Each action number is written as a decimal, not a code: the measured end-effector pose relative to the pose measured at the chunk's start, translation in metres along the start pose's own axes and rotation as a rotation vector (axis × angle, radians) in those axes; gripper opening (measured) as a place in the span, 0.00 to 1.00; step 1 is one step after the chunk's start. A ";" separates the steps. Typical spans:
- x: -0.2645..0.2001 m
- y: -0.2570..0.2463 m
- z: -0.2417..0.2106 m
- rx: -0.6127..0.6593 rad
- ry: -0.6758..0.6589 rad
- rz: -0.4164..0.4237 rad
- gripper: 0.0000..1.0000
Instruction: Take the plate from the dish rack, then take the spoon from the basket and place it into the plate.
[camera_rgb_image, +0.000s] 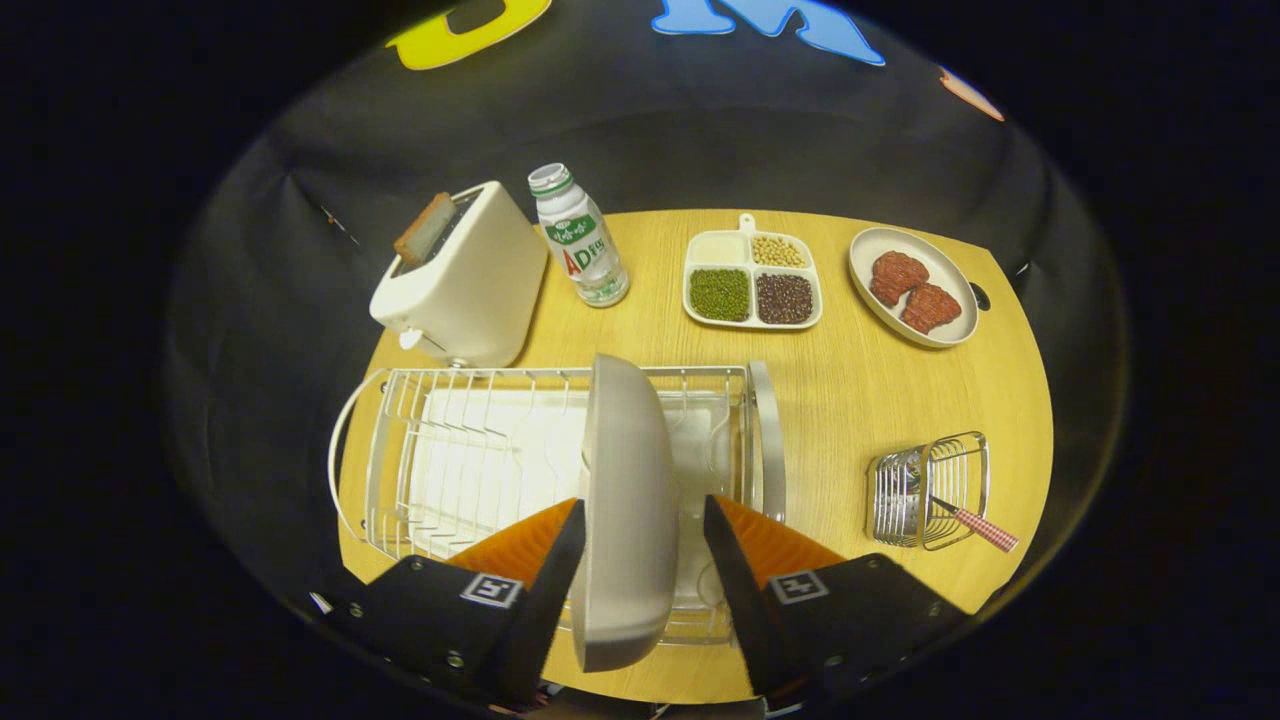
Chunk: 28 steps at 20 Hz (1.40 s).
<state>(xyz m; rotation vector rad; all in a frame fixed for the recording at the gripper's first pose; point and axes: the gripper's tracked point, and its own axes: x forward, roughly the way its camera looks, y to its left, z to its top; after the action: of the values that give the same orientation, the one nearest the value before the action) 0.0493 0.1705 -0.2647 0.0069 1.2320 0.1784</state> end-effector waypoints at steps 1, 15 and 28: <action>0.003 -0.008 -0.007 -0.006 0.037 -0.056 0.54; -0.028 -0.002 0.000 -0.091 0.058 -0.243 0.31; -0.113 -0.020 -0.012 -0.114 -0.056 -0.051 0.30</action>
<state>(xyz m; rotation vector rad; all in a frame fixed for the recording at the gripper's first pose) 0.0046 0.1340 -0.1651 -0.1170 1.1637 0.2025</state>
